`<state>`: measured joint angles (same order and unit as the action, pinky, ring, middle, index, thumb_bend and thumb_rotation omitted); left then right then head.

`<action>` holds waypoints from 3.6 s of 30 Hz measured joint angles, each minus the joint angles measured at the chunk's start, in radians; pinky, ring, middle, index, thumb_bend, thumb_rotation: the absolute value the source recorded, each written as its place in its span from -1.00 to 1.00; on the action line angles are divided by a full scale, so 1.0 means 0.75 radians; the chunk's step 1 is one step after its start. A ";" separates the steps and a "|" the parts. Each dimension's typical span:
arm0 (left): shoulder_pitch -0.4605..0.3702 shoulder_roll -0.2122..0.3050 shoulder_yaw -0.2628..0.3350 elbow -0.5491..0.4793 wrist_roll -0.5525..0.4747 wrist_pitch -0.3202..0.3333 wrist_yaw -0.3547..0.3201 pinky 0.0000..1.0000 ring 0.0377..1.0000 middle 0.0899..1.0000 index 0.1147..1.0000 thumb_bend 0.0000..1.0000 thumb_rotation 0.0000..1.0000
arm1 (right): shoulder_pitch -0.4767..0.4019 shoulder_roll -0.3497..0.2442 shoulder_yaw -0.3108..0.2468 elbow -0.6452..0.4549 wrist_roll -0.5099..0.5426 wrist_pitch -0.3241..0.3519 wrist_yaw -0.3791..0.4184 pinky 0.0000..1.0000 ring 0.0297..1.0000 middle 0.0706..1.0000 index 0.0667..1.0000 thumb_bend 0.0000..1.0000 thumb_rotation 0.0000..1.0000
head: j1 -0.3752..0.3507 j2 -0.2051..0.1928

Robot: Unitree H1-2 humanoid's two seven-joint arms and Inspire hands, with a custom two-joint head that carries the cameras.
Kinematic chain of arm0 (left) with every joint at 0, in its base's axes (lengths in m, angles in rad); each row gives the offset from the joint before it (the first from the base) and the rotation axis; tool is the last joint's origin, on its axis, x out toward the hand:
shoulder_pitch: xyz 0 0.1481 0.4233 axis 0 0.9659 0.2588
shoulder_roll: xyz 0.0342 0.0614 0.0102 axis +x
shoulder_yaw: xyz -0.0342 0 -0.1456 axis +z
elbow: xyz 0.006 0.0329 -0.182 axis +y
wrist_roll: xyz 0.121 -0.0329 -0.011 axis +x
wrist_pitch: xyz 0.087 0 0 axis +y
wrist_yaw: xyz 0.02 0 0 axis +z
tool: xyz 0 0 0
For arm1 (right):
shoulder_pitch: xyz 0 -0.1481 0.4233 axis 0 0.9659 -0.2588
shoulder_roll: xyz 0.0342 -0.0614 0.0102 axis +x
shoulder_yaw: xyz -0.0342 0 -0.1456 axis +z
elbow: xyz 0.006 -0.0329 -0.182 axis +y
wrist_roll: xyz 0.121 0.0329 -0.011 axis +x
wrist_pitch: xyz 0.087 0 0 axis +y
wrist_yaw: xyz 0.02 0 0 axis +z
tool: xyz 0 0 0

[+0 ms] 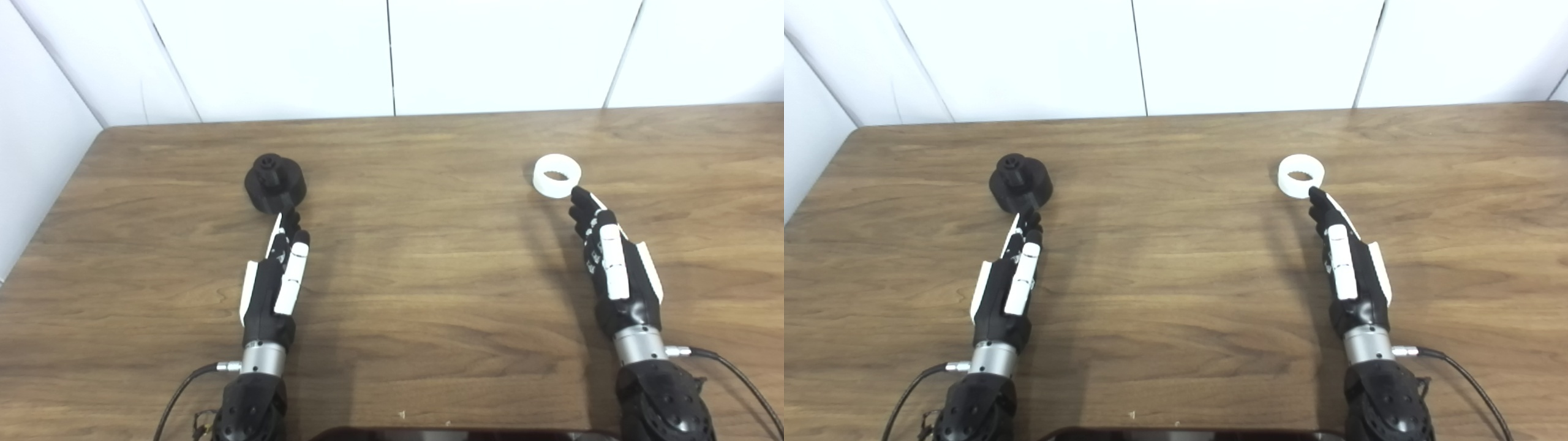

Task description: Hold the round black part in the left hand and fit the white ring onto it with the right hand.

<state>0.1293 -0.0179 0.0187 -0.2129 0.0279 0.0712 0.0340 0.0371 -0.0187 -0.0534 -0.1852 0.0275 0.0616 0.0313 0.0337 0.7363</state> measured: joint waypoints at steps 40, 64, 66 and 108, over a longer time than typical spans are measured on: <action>-0.376 0.553 0.035 0.099 0.452 0.248 -0.156 0.79 0.92 0.93 0.88 0.86 -0.56 | 0.018 0.014 0.029 -0.003 0.000 0.011 -0.035 1.00 0.86 0.85 0.76 -0.06 0.94 | 0.029 -0.014; -0.555 0.636 -0.061 0.479 0.607 0.148 -0.101 0.79 0.97 0.91 0.86 0.99 -0.63 | 0.019 0.016 0.037 -0.002 0.034 0.001 -0.053 1.00 0.87 0.83 0.75 -0.06 0.92 | 0.023 -0.027; -0.562 0.642 -0.072 0.486 0.619 0.149 -0.107 0.80 0.99 0.91 0.85 1.00 -0.64 | 0.019 0.016 0.037 -0.002 0.036 0.001 -0.054 1.00 0.87 0.84 0.76 -0.05 0.94 | 0.020 -0.029; -0.689 0.661 -0.191 0.600 0.646 0.214 -0.307 0.77 1.00 0.89 0.65 0.84 -0.47 | 0.023 0.046 0.030 0.007 0.046 -0.090 -0.132 1.00 0.86 0.78 0.73 -0.04 0.81 | 0.000 -0.070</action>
<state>-0.3873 0.4776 -0.1246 0.2372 0.5125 0.2319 -0.1962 0.0544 0.0156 -0.0312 -0.1796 0.0617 -0.0057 -0.0677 0.0337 0.6842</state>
